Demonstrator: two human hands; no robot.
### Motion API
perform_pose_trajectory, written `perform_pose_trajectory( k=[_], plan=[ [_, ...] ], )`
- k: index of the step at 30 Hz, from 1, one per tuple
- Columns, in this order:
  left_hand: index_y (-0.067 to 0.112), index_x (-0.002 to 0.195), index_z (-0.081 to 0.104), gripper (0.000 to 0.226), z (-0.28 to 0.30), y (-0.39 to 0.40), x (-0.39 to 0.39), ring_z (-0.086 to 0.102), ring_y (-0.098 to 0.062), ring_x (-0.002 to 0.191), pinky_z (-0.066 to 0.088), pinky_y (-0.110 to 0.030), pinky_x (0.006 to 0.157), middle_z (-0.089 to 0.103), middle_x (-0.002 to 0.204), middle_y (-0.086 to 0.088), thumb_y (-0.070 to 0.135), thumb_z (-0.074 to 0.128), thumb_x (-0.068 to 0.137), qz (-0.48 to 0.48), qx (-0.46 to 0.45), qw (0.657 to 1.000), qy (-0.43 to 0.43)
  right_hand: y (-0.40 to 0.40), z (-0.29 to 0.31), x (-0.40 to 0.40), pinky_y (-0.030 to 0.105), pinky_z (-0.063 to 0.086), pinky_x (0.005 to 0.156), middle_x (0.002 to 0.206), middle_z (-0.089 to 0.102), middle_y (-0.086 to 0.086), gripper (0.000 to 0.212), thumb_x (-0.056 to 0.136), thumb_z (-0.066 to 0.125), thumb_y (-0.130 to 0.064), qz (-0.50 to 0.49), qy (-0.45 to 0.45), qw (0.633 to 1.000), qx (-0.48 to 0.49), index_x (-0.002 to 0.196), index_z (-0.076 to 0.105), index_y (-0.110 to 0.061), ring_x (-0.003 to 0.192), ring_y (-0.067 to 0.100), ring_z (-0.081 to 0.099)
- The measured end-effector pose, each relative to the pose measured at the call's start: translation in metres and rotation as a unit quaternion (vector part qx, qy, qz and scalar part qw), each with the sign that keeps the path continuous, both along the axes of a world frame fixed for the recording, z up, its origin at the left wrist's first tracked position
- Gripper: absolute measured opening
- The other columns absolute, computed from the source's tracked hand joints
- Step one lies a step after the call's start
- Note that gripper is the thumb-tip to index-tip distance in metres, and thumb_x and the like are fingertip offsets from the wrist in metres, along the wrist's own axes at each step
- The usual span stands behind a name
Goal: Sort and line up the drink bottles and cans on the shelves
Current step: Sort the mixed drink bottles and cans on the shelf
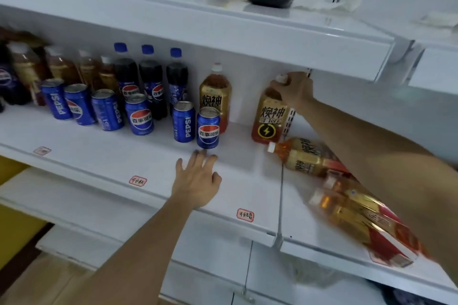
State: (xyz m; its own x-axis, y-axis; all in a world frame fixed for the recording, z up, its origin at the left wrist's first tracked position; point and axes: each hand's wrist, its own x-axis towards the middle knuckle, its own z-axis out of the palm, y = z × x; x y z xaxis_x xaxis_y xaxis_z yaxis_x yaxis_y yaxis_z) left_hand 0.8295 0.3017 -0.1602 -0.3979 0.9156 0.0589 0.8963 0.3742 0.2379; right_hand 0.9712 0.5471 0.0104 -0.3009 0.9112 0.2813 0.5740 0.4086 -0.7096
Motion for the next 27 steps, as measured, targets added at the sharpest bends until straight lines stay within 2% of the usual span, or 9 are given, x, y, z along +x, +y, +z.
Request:
perform_pose_trajectory(
  k=[6, 8, 10, 12, 15, 19, 22, 25, 27],
  plan=[
    [0.030, 0.155, 0.025, 0.054, -0.001, 0.001, 0.002, 0.006, -0.021, 0.157, 0.009, -0.059, 0.124, 0.015, 0.169, -0.003, 0.038, 0.034, 0.103, 0.005, -0.010, 1.000, -0.004, -0.013, -0.022, 0.046, 0.040, 0.056, 0.085, 0.114, 0.058, 0.005, 0.061, 0.090, 0.067, -0.058, 0.018, -0.023, 0.999, 0.026, 0.124, 0.049, -0.012, 0.106, 0.026, 0.062],
    [0.030, 0.155, 0.025, 0.053, -0.001, 0.001, 0.003, 0.006, -0.021, 0.157, 0.009, -0.059, 0.124, 0.014, 0.169, -0.003, 0.038, 0.033, 0.103, 0.005, -0.011, 1.000, -0.001, -0.024, -0.053, 0.067, 0.043, 0.054, 0.088, 0.111, 0.058, 0.002, 0.069, 0.082, 0.066, -0.071, 0.056, -0.194, 0.979, 0.034, 0.123, 0.047, -0.018, 0.105, 0.026, 0.059],
    [0.030, 0.155, 0.025, 0.053, -0.001, 0.001, 0.004, 0.006, -0.021, 0.156, 0.009, -0.059, 0.124, 0.015, 0.169, -0.003, 0.038, 0.034, 0.103, 0.006, -0.011, 1.000, 0.002, -0.031, -0.076, 0.081, 0.051, 0.049, 0.099, 0.121, 0.058, 0.003, 0.093, 0.064, 0.078, -0.072, 0.116, -0.417, 0.902, -0.007, 0.138, 0.042, -0.027, 0.113, 0.029, 0.057],
    [0.031, 0.154, 0.025, 0.053, -0.002, 0.001, 0.003, 0.007, -0.021, 0.156, 0.010, -0.059, 0.124, 0.015, 0.168, -0.002, 0.039, 0.034, 0.103, 0.006, -0.015, 1.000, 0.003, -0.034, -0.085, 0.083, 0.060, 0.043, 0.104, 0.127, 0.056, 0.003, 0.110, 0.054, 0.088, -0.061, 0.125, -0.494, 0.861, -0.006, 0.148, 0.035, -0.036, 0.122, 0.034, 0.054],
    [0.032, 0.154, 0.025, 0.053, 0.000, 0.002, 0.002, 0.009, -0.021, 0.156, 0.011, -0.060, 0.123, 0.017, 0.167, -0.001, 0.039, 0.035, 0.102, 0.006, -0.022, 1.000, 0.002, -0.038, -0.074, 0.083, 0.054, 0.045, 0.101, 0.121, 0.058, -0.001, 0.104, 0.053, 0.091, -0.058, 0.149, -0.415, 0.897, 0.022, 0.143, 0.043, -0.036, 0.117, 0.028, 0.056],
    [0.032, 0.152, 0.026, 0.052, 0.001, 0.003, 0.001, 0.013, -0.020, 0.154, 0.014, -0.060, 0.122, 0.020, 0.165, -0.001, 0.039, 0.036, 0.101, 0.006, -0.014, 1.000, 0.007, -0.048, -0.044, 0.077, 0.032, 0.049, 0.091, 0.122, 0.062, -0.007, 0.090, 0.061, 0.093, -0.049, 0.159, -0.148, 0.976, -0.010, 0.139, 0.050, -0.031, 0.108, 0.016, 0.061],
    [0.032, 0.152, 0.026, 0.051, 0.000, 0.002, 0.002, 0.012, -0.020, 0.154, 0.014, -0.060, 0.123, 0.020, 0.165, -0.001, 0.038, 0.035, 0.102, 0.004, -0.017, 1.000, 0.006, -0.058, -0.038, 0.060, 0.039, 0.056, 0.094, 0.113, 0.072, -0.010, 0.080, 0.061, 0.092, -0.051, 0.186, 0.037, 0.977, -0.093, 0.128, 0.055, -0.030, 0.101, 0.013, 0.071],
    [0.033, 0.153, 0.027, 0.051, 0.002, 0.000, 0.002, 0.009, -0.020, 0.156, 0.011, -0.060, 0.124, 0.018, 0.167, -0.001, 0.038, 0.035, 0.102, 0.001, -0.017, 1.000, -0.001, -0.074, -0.060, 0.031, 0.033, 0.056, 0.091, 0.106, 0.072, -0.008, 0.067, 0.069, 0.093, -0.037, 0.226, 0.090, 0.968, -0.056, 0.122, 0.054, -0.022, 0.096, 0.005, 0.071],
    [0.033, 0.153, 0.028, 0.051, 0.001, -0.001, 0.001, 0.009, -0.019, 0.156, 0.011, -0.059, 0.124, 0.018, 0.167, 0.000, 0.038, 0.035, 0.102, -0.001, -0.014, 1.000, -0.005, -0.081, -0.071, 0.008, 0.039, 0.056, 0.097, 0.111, 0.071, -0.006, 0.079, 0.063, 0.091, -0.054, 0.219, 0.119, 0.968, -0.039, 0.124, 0.055, -0.021, 0.103, 0.008, 0.070]
  ],
)
